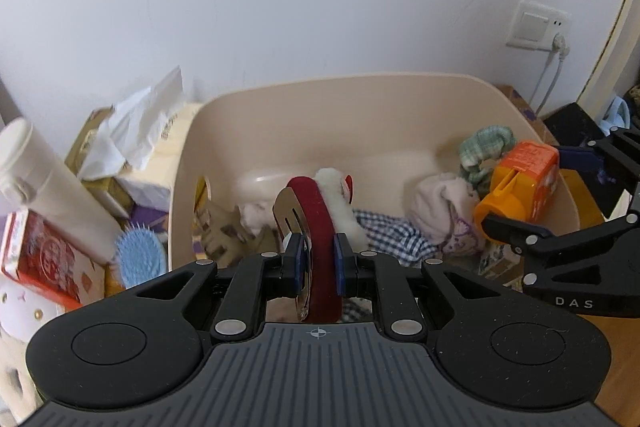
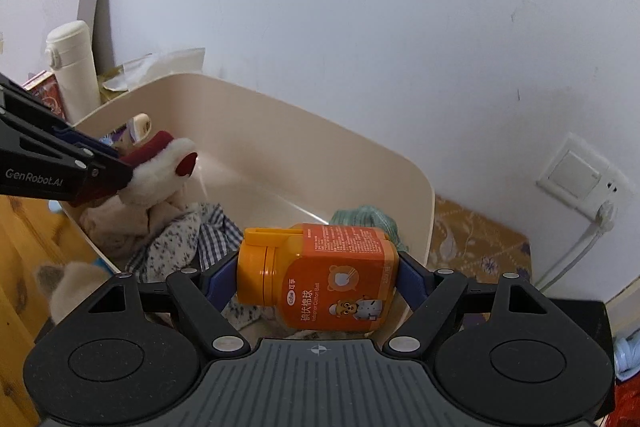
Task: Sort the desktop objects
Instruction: 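Carry strap and orange bottle over the basket and open both tools to drop them, then reach the left tool to the black item while the right tool reaches the Hello Kitty box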
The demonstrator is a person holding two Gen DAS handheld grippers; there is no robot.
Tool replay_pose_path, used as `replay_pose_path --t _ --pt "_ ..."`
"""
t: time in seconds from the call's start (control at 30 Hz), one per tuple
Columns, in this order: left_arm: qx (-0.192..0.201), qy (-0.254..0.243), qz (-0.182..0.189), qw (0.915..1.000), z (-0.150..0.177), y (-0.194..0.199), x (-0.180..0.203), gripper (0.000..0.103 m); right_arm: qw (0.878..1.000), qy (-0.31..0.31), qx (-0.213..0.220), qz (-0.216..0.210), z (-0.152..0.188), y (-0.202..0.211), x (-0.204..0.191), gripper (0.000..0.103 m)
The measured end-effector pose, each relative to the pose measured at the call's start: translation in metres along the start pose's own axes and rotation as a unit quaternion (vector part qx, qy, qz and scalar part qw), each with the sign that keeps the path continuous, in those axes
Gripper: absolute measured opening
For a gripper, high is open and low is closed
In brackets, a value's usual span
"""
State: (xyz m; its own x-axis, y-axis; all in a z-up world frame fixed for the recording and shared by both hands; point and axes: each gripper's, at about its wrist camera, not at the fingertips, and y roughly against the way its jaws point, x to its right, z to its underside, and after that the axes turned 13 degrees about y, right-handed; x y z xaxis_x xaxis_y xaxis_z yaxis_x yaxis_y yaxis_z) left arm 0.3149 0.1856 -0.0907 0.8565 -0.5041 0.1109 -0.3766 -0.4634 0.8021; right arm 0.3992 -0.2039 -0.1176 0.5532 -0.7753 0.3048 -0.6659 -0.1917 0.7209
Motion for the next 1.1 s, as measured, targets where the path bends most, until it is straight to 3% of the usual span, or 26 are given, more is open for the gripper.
replay_pose_path --t 0.07,0.13,0.2,0.27,0.33,0.43,0.6,0.83,1.1 --pt "-0.008 0.003 -0.004 1.0 0.002 -0.001 -0.001 0.016 1.0 0.0 -0.002 -0.002 0.001 0.0 -0.002 0.079" --pt "-0.008 0.006 -0.003 0.9999 0.004 0.001 -0.001 0.029 1.0 0.003 -0.004 -0.001 0.002 0.001 -0.003 0.084" --pt "-0.003 0.012 -0.005 0.9999 0.006 0.006 -0.003 0.067 1.0 -0.004 -0.001 0.0 0.003 0.003 -0.003 0.085" --pt "0.007 0.016 -0.003 0.9999 0.007 0.013 -0.003 0.075 1.0 -0.021 0.007 -0.004 0.003 0.007 -0.001 0.087" --pt "0.01 0.013 0.002 0.9999 0.008 0.018 -0.002 0.077 0.999 -0.03 0.013 0.004 0.004 0.013 0.0 0.088" --pt "0.017 0.007 -0.003 0.9998 0.01 0.026 -0.002 0.078 0.999 -0.027 0.018 0.024 0.008 0.021 -0.003 0.098" --pt "0.02 0.008 -0.007 0.9997 0.017 0.036 -0.007 0.08 0.998 -0.03 0.021 0.044 0.015 0.036 -0.009 0.103" --pt "0.033 0.007 -0.015 0.9993 0.033 0.052 -0.019 0.081 0.998 -0.048 0.007 0.047 0.03 0.05 -0.016 0.103" --pt "0.014 0.007 -0.015 0.9998 0.055 0.054 -0.03 0.082 0.996 -0.077 -0.02 0.032 0.051 0.054 -0.026 0.103"
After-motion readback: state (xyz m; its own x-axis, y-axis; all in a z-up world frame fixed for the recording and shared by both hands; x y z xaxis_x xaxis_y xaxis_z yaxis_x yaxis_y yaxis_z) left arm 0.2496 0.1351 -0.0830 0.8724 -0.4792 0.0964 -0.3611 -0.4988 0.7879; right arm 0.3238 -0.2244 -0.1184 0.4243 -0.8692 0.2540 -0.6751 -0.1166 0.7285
